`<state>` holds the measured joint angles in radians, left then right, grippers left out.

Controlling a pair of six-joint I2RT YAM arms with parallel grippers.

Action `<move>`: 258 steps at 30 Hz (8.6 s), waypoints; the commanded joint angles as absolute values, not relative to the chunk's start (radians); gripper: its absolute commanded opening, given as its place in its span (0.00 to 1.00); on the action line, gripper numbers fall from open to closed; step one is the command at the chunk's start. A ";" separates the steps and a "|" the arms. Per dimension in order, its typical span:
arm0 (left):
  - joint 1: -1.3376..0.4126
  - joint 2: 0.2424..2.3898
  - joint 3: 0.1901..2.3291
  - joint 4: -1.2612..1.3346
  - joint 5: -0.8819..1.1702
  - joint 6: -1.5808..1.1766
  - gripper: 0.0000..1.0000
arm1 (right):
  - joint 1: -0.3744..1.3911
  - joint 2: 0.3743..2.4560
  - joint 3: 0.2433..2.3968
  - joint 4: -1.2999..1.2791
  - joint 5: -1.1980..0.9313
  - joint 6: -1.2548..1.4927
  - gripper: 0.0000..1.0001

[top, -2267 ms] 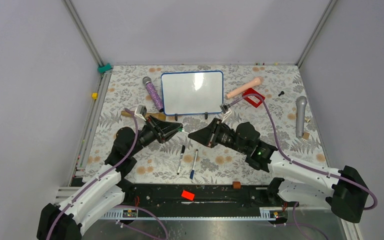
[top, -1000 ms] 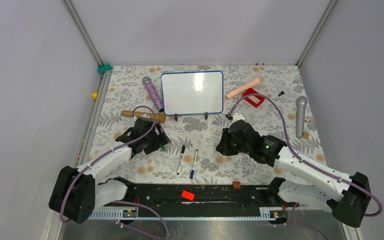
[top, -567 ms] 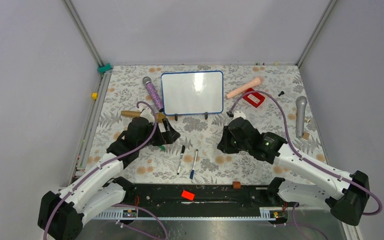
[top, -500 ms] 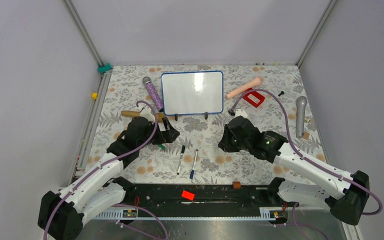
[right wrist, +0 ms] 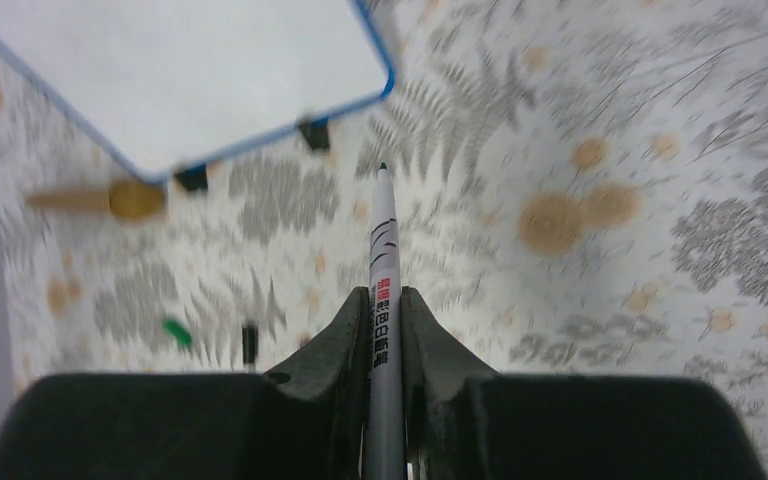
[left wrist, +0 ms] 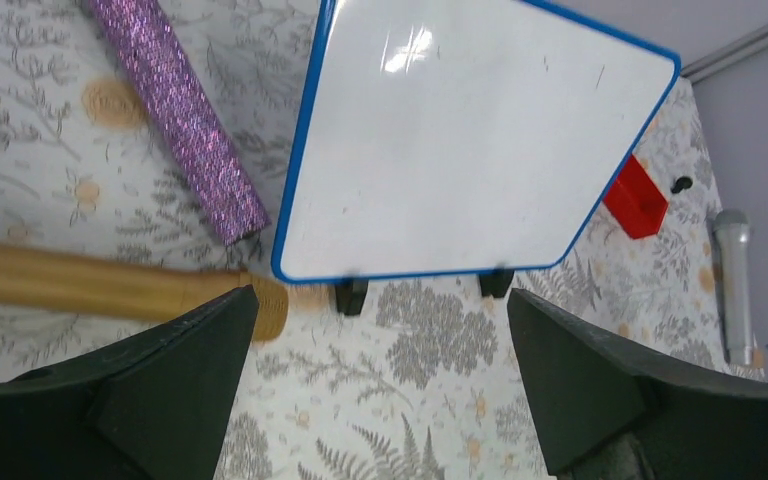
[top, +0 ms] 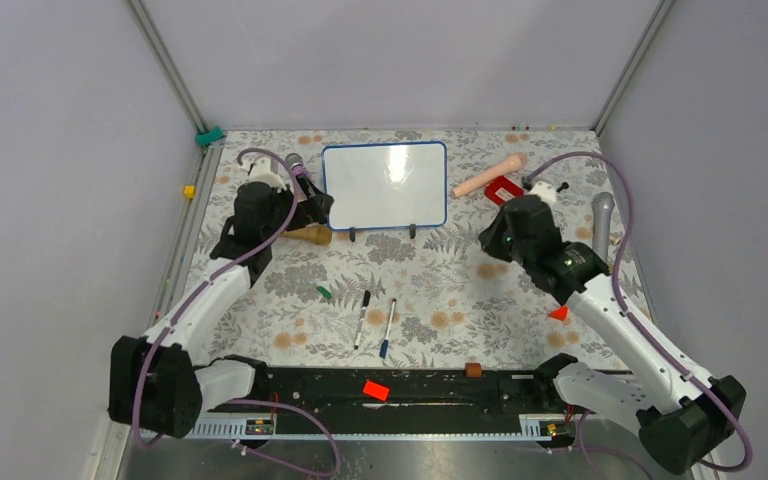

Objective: Write a sentence on the whiteboard
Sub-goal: Move the whiteboard to the center of the board.

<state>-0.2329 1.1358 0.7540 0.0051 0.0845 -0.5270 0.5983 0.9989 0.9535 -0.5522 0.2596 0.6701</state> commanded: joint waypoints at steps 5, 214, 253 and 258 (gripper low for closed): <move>-0.144 1.388 0.907 0.222 0.173 -0.499 0.96 | 0.329 1.201 1.052 -0.243 0.139 0.754 0.00; 0.138 1.778 0.771 0.986 0.859 -0.760 0.68 | 0.255 2.185 1.577 0.232 -0.347 1.214 0.00; -0.067 1.734 0.761 0.717 0.826 -0.617 0.67 | 0.232 2.122 1.441 0.260 -0.362 1.202 0.00; -0.092 1.714 0.746 0.705 0.814 -0.608 0.66 | 0.230 2.098 1.402 0.272 -0.363 1.197 0.00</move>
<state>-0.0685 1.7660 0.7582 0.6846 0.8242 -0.6350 0.2348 2.1883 1.4239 0.2306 -0.3424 1.2163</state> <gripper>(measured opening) 0.670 0.172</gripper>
